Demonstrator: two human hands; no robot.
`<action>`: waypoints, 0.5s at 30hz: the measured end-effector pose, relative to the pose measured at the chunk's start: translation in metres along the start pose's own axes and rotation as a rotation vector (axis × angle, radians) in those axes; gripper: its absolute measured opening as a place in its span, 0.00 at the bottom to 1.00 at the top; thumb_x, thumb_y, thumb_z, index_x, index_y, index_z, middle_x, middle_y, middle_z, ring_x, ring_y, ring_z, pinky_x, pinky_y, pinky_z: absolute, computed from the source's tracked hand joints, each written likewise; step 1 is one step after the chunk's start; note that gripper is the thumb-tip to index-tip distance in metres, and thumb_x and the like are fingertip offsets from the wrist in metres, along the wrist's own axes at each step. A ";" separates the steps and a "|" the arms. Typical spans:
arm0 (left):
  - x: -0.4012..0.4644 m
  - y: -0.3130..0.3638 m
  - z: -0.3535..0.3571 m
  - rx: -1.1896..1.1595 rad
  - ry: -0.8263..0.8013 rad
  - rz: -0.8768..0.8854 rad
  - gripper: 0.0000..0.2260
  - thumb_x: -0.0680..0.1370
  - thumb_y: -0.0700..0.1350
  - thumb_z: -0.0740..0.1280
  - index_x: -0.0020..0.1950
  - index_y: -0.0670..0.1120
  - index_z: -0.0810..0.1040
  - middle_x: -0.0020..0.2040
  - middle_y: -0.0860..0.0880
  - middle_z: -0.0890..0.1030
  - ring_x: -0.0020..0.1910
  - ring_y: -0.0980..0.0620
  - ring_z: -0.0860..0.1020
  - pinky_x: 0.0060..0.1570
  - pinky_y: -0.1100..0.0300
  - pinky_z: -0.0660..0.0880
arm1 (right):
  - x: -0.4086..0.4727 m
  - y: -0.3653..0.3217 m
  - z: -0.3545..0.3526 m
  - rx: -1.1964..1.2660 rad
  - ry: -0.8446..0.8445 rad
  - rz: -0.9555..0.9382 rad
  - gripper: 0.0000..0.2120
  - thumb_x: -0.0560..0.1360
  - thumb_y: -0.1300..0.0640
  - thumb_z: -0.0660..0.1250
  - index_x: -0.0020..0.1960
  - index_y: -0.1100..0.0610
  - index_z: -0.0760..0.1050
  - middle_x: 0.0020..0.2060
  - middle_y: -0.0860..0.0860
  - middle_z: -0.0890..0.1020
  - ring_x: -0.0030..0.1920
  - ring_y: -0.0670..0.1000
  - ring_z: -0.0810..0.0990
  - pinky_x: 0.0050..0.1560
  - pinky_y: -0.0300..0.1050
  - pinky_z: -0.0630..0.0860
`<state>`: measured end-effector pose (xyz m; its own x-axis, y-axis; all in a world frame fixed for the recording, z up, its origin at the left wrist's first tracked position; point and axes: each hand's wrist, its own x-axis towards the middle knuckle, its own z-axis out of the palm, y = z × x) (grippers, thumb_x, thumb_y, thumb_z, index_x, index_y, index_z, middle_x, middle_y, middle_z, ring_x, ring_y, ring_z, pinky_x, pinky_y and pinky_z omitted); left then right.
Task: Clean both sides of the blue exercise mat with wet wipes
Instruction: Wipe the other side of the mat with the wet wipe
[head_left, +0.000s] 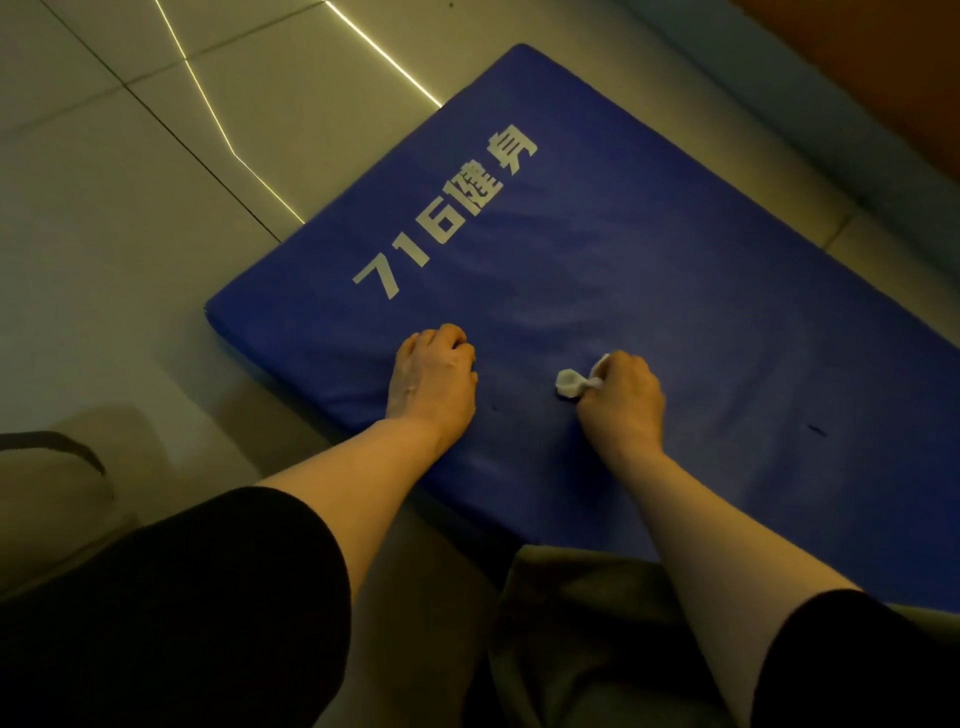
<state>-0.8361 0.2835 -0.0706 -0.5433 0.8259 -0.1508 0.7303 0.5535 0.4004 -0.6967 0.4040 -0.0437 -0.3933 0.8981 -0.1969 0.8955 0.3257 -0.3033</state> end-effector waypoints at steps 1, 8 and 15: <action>0.002 0.002 0.001 -0.016 -0.004 0.001 0.11 0.82 0.44 0.61 0.60 0.41 0.77 0.65 0.47 0.73 0.59 0.47 0.72 0.65 0.56 0.63 | -0.002 -0.011 0.008 0.021 -0.011 -0.038 0.06 0.74 0.61 0.63 0.49 0.62 0.74 0.52 0.59 0.76 0.48 0.60 0.75 0.44 0.48 0.67; 0.010 -0.004 -0.010 0.046 -0.168 0.023 0.10 0.80 0.43 0.62 0.62 0.46 0.73 0.64 0.49 0.73 0.61 0.49 0.72 0.75 0.52 0.52 | 0.003 -0.047 0.020 0.013 -0.191 -0.345 0.06 0.74 0.56 0.64 0.42 0.57 0.70 0.46 0.56 0.72 0.46 0.59 0.74 0.41 0.44 0.63; 0.020 -0.003 -0.006 0.146 -0.182 0.058 0.25 0.82 0.50 0.60 0.78 0.49 0.58 0.70 0.48 0.66 0.67 0.47 0.68 0.75 0.51 0.54 | 0.030 -0.024 0.015 -0.039 -0.018 -0.085 0.07 0.75 0.60 0.62 0.50 0.62 0.73 0.53 0.59 0.75 0.51 0.62 0.75 0.43 0.47 0.66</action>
<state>-0.8515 0.2982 -0.0692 -0.4244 0.8553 -0.2971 0.8174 0.5031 0.2806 -0.7331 0.4182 -0.0559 -0.4717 0.8613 -0.1887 0.8659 0.4121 -0.2836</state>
